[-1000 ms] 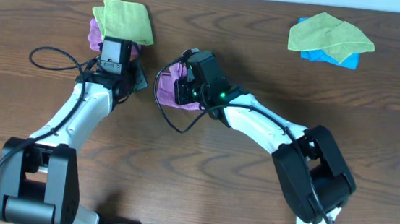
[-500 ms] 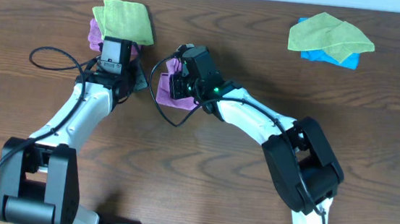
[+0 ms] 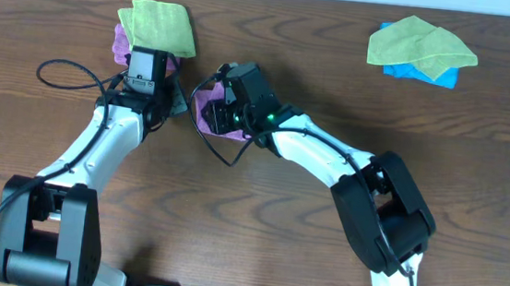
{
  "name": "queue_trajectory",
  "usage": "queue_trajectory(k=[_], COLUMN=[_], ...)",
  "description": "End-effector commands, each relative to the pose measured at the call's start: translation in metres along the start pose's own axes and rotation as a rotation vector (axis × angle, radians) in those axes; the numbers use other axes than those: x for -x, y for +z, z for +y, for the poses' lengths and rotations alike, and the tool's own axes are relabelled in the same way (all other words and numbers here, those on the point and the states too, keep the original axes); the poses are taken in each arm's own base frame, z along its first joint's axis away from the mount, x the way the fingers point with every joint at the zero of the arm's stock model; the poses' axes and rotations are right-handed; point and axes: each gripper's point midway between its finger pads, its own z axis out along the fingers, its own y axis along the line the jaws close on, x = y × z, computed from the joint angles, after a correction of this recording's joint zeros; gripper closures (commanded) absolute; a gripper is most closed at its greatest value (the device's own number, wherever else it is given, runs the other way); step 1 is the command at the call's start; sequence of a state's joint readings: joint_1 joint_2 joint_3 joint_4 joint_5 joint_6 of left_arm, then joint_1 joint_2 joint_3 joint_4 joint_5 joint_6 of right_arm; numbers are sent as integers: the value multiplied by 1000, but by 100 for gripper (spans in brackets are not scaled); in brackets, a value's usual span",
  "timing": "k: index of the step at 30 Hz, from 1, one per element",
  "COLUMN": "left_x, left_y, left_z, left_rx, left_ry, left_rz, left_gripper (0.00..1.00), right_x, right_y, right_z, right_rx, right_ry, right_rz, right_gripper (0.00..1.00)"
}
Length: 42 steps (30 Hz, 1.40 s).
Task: Fold the cloth
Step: 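Lay the right end onto the left end and release the right gripper, then retract the right gripper and grasp the folded purple square with the left gripper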
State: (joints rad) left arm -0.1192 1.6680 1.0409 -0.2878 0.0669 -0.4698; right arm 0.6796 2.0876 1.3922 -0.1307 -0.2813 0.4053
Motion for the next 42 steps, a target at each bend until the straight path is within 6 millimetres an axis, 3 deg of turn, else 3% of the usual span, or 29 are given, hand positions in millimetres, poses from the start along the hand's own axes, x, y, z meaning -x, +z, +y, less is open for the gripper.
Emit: queue_trajectory(k=[1,7,8,9,14,15,22,26,32,37,42], left_x=[16,17,17,18,27,28,21,3,-27,-45,-56], left_y=[-10,-11,-11,-13,-34,-40,-66,-62,-46,-32,-24], left_z=[-4,-4,-4,-4,-9,-11,-17,-25,-29,-25,-28], left_rx=[-3,-3,-4,-5,-38,-49,-144,-219,-274,-308,-376], left_ry=[11,11,11,11,5,1,-95,-142,-244,-330,-356], left_rz=[-55,-57,-58,-63,-100,-105,-52,48,159,183,183], left_gripper=[94,94,93,85,27,20,7,11,11,9,5], right_x=[-6,-4,1,8,47,52,78,68,36,6,-29], right_y=[4,-2,-6,-14,-71,-83,-174,-219,-283,-319,-338], right_z=[19,27,27,29,18,13,-14,-33,-62,-76,-88], right_rx=[72,101,102,104,68,58,35,-27,-117,-115,-128], right_ry=[-23,-26,-27,-41,-82,-67,-9,3,48,103,157], right_rz=[35,39,27,7,-83,-90,-160,-146,-139,-197,-246], right_gripper=[46,16,6,1,1,1,1,1,1,1,1])
